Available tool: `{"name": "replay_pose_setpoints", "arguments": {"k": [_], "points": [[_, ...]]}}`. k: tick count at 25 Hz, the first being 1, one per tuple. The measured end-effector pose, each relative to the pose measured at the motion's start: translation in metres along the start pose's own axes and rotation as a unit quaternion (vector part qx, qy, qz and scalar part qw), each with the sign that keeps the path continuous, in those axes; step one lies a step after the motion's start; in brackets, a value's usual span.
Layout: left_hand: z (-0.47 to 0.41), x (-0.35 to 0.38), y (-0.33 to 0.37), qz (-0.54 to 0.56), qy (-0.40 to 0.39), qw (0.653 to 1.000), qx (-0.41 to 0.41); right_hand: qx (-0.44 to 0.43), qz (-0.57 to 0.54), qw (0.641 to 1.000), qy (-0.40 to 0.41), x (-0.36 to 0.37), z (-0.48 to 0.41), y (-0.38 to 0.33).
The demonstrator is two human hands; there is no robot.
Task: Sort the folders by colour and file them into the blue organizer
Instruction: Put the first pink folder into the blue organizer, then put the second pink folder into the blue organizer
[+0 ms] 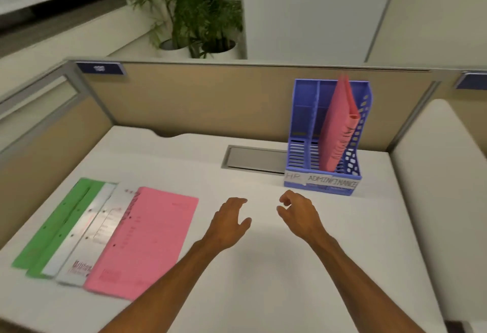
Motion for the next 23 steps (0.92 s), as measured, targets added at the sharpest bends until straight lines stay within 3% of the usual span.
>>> {"name": "replay_pose_setpoints", "arguments": {"k": [5,12,18,23], "points": [[0.056,-0.04,-0.101,0.019,0.028,0.995,-0.09,-0.049,0.009,0.994,-0.101,0.084,0.029,-0.065],[0.088,-0.114,-0.242,-0.007,0.037,0.989,-0.142,-0.087,0.027,0.975,-0.203,0.19,0.058,-0.154],[0.092,-0.143,-0.356,0.005,-0.019,0.982,-0.187,-0.01,0.027,0.973,-0.227,0.276,0.067,-0.199],[0.095,-0.135,-0.421,-0.01,-0.085,0.969,-0.232,0.108,0.036,0.959,-0.258,0.327,0.092,-0.195]]}}
Point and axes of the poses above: each hand's wrist, its own z-axis away from the middle knuckle, its own x-axis out of the palm, y = z × x, the point moved 9 cm from there along -z, towards the middle knuckle, and after that the axes turned 7 degrees about y, right-handed, at the moved point
